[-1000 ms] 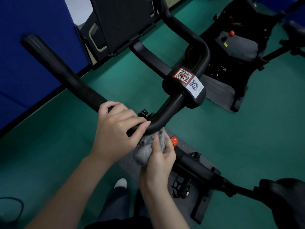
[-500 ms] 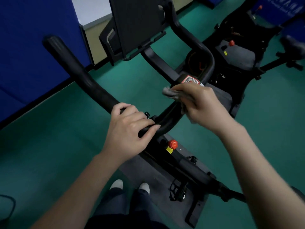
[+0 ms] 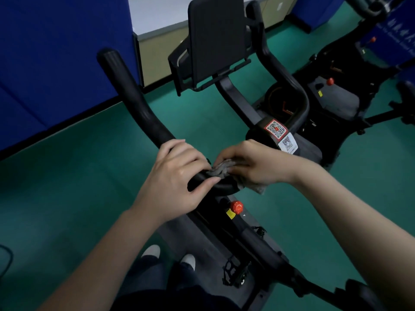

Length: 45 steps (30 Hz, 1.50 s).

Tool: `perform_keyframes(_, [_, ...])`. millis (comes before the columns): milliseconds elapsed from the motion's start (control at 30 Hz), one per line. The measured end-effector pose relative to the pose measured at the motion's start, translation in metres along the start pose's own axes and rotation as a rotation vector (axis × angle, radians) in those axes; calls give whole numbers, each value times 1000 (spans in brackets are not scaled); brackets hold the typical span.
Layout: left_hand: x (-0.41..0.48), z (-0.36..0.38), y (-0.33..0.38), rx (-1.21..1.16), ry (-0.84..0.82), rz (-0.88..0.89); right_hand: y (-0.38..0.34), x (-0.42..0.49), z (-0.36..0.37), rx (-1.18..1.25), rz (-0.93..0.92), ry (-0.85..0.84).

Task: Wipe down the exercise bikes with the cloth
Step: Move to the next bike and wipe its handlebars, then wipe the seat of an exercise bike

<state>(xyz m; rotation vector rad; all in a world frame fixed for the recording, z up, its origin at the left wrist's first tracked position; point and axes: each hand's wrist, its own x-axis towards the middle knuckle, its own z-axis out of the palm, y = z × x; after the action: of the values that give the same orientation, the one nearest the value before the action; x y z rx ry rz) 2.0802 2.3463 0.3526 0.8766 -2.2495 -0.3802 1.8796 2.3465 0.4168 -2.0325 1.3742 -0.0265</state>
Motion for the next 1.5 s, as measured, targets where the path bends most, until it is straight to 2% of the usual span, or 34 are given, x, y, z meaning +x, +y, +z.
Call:
perform_keyframes(100, [0,-4,-4,3,-22,-9,2,-4,2,-7,-20,16])
perform_keyframes(200, [1,-5,-4,23,-53,-5,16,-11,-4,-152,3,65])
perform_keyframes(300, [-1,-3,-4,45,-61,8,33,-19,-5,-276,50,225])
perform_keyframes(433, [-1,-4,-5,70,-68,29,29,-33,19,-250,45,509])
perform_keyframes(600, [0,-9,-8,94,-144,96,-5,-71,70,172,268,982])
perform_keyframes(800, [2,-10,5,-40,-324,277,-48,-101,152,675,544,1323])
perform_keyframes(967, [-13,11,36,-172,-431,527,-73,-118,207,872,812,1547])
perform_keyframes(1067, [-29,25,46,-206,-628,592,-86,-131,229,894,932,1620])
perform_keyframes(1167, [-45,38,44,-155,-796,566,-94,-144,245,882,997,1655])
perform_keyframes(1267, [-58,44,39,-109,-864,521,-101,-155,259,847,1034,1661])
perform_keyframes(1400, [-73,55,41,-23,-905,498,-107,-177,279,791,1038,1572])
perform_keyframes(1500, [-86,66,54,28,-959,452,-110,-211,300,798,1055,1595])
